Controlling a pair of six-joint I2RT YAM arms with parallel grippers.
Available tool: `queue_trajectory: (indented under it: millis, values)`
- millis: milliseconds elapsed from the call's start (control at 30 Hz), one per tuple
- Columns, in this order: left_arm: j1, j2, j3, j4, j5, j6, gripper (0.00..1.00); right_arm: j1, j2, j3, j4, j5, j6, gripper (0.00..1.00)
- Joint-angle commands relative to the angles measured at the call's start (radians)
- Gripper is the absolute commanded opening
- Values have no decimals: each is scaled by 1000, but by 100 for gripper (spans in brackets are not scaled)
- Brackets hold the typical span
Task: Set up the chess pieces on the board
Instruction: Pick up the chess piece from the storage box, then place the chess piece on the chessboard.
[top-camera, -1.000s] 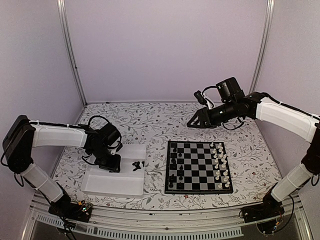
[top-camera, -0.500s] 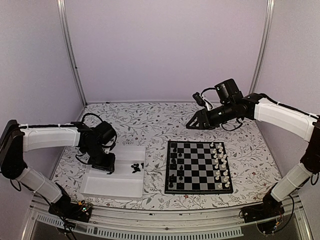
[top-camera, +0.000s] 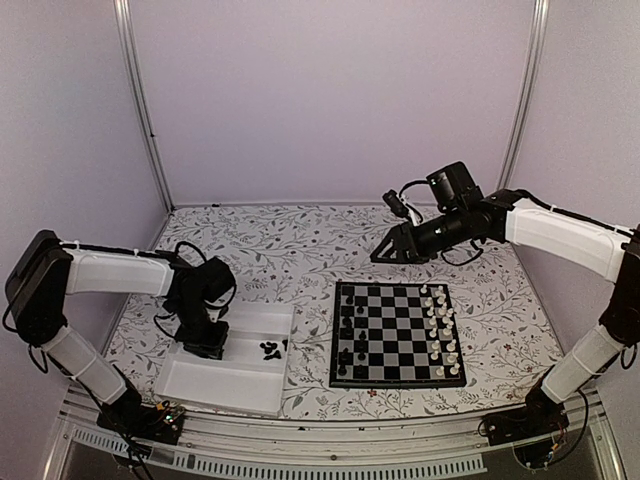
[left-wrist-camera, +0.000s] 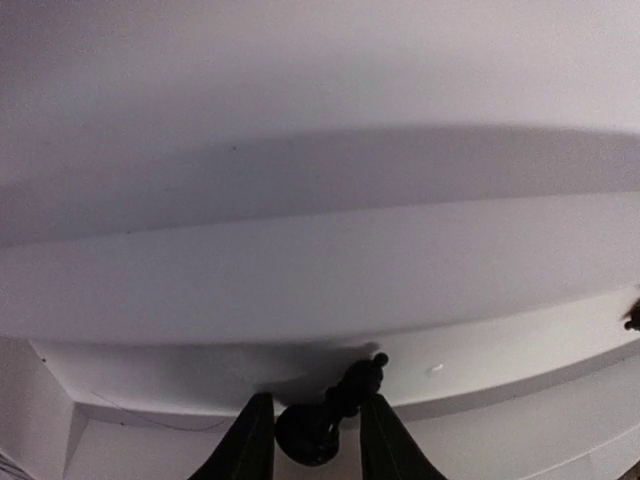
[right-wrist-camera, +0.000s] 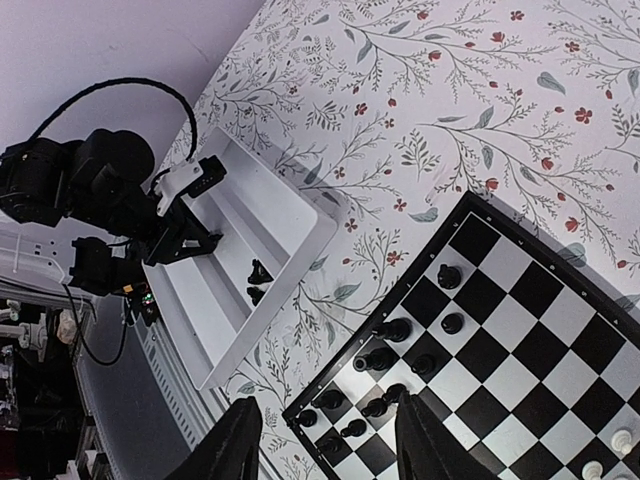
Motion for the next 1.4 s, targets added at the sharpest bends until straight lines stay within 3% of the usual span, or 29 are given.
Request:
queue_trajectory:
  millis: [0, 167, 367, 800, 1033, 1367]
  values:
    - [5, 43, 8, 39, 48, 38, 27, 5, 7, -14, 14, -13, -9, 48]
    - [3, 53, 27, 40, 58, 79, 20, 5, -3, -24, 11, -6, -2, 47]
    - [-5, -3, 96, 56, 84, 147, 18, 6, -29, -44, 22, 5, 18, 47]
    - [-107, -187, 144, 386, 292, 222, 14, 78, 62, 32, 71, -87, 67, 48]
    - [-190, -140, 232, 554, 278, 217, 14, 105, 158, 114, 105, -207, 100, 51]
    - [-251, 13, 398, 569, 290, 231, 15, 147, 255, 232, 90, -231, 104, 49]
